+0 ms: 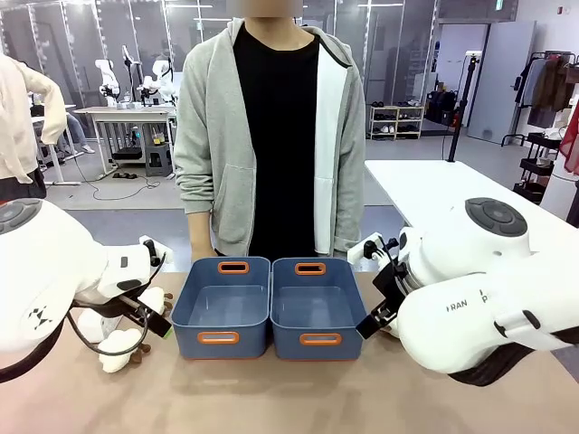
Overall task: Sort the digital clocks into the basket.
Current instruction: Pick up the Digital clock from the table and place it into the empty Plastic storage basket.
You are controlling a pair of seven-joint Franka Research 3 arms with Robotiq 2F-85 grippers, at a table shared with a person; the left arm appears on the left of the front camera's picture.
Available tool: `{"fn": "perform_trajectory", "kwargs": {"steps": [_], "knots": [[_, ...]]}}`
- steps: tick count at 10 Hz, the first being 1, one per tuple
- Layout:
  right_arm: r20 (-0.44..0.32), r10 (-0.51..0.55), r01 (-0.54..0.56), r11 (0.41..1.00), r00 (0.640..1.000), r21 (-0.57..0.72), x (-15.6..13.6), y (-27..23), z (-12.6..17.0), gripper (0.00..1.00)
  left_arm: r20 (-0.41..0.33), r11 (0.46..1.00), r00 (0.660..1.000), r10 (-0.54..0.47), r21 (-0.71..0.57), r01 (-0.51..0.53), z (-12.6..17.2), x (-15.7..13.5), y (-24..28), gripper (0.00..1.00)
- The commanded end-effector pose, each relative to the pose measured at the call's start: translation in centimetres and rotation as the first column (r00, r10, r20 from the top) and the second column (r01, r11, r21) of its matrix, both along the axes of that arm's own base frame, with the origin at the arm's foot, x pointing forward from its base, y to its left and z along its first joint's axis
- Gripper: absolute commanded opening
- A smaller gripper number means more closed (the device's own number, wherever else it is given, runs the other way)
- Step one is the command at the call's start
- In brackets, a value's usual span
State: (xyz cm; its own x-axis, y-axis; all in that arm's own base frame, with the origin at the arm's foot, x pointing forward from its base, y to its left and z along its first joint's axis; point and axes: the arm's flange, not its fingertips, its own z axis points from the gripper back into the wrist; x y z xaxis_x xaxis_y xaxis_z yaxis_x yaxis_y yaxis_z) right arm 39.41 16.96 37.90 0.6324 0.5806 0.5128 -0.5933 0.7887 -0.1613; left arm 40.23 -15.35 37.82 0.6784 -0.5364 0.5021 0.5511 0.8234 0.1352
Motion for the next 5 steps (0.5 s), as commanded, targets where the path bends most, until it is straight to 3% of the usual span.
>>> {"fn": "perform_trajectory", "kwargs": {"steps": [1, 3, 5], "knots": [[-0.023, 0.041, -0.041, 0.999, 0.999, 0.026, 0.8, 0.1, 4.2, 1.00, 0.007, 0.999, 1.000, -0.028, -0.035, 0.028, 4.5, 0.5, -0.6, 1.00], [-0.123, 0.075, -0.067, 0.996, 0.990, 0.066, 1.6, -0.1, 5.6, 1.00, -0.080, 0.995, 0.996, -0.032, -0.093, 0.025, 6.4, 0.9, 0.9, 1.00], [-0.255, 0.109, -0.046, 0.969, 0.961, 0.241, 2.3, -1.8, 7.1, 1.00, -0.198, 0.961, 0.978, -0.064, -0.276, 0.008, 7.1, 0.6, 3.4, 1.00]]}}
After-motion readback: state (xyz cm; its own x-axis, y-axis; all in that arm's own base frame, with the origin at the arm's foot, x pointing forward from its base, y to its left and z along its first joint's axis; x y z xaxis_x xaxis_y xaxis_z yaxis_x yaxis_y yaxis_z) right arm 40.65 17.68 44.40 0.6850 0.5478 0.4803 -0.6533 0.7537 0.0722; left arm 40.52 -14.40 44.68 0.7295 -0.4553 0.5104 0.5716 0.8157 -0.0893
